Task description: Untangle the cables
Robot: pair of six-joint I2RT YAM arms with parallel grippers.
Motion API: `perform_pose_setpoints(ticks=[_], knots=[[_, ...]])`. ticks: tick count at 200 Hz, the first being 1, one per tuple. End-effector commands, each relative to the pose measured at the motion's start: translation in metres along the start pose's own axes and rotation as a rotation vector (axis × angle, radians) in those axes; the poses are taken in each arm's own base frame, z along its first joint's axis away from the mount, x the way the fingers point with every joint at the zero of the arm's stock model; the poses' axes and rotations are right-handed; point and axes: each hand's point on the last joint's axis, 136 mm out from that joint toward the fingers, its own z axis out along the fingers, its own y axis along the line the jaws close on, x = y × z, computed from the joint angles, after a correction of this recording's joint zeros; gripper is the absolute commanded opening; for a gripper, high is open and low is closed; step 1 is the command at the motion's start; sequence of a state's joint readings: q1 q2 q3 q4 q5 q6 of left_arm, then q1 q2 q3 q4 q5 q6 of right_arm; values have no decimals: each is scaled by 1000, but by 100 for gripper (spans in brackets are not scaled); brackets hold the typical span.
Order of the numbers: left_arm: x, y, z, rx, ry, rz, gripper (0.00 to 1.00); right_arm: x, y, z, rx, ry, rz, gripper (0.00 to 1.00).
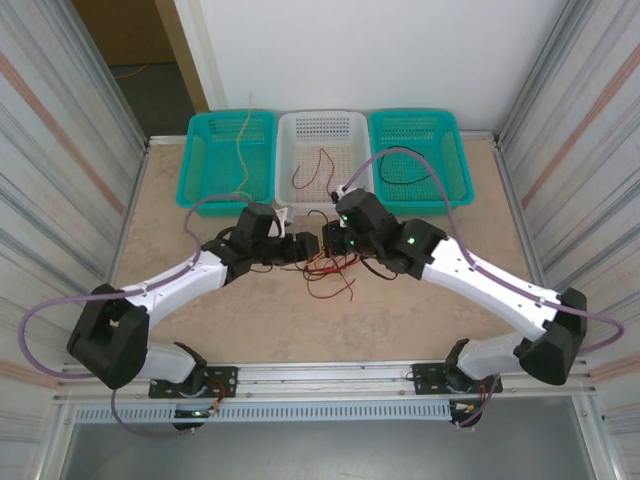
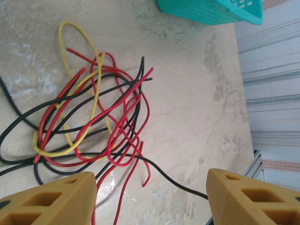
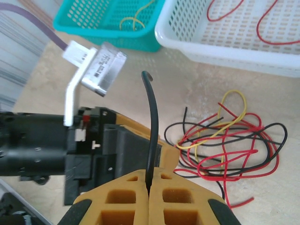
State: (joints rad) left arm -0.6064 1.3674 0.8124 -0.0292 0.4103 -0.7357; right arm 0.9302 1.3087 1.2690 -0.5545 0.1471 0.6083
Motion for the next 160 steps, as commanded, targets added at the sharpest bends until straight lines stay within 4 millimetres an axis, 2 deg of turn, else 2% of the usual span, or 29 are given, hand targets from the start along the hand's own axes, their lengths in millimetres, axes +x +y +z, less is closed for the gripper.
perform_pose_setpoints(ticks=[1, 47, 67, 98, 122, 143, 160], knots=[[-15, -29, -4, 120, -50, 45, 63, -20, 7, -26, -39, -82, -5, 0], [-15, -52, -15, 249, -93, 90, 63, -62, 30, -68, -190, -217, 41, 0], [-15, -75, -23, 343, -114, 142, 63, -79, 32, -81, -247, -253, 83, 0], [-10, -125, -52, 494, -193, 312, 74, -102, 35, -99, -340, -306, 141, 0], [-9, -148, -67, 575, -229, 392, 85, -118, 38, -110, -391, -335, 166, 0], [-11, -159, -66, 603, -211, 424, 87, -128, 41, -116, -416, -356, 173, 0], [-15, -160, -56, 578, -188, 431, 80, -133, 41, -118, -429, -367, 185, 0]])
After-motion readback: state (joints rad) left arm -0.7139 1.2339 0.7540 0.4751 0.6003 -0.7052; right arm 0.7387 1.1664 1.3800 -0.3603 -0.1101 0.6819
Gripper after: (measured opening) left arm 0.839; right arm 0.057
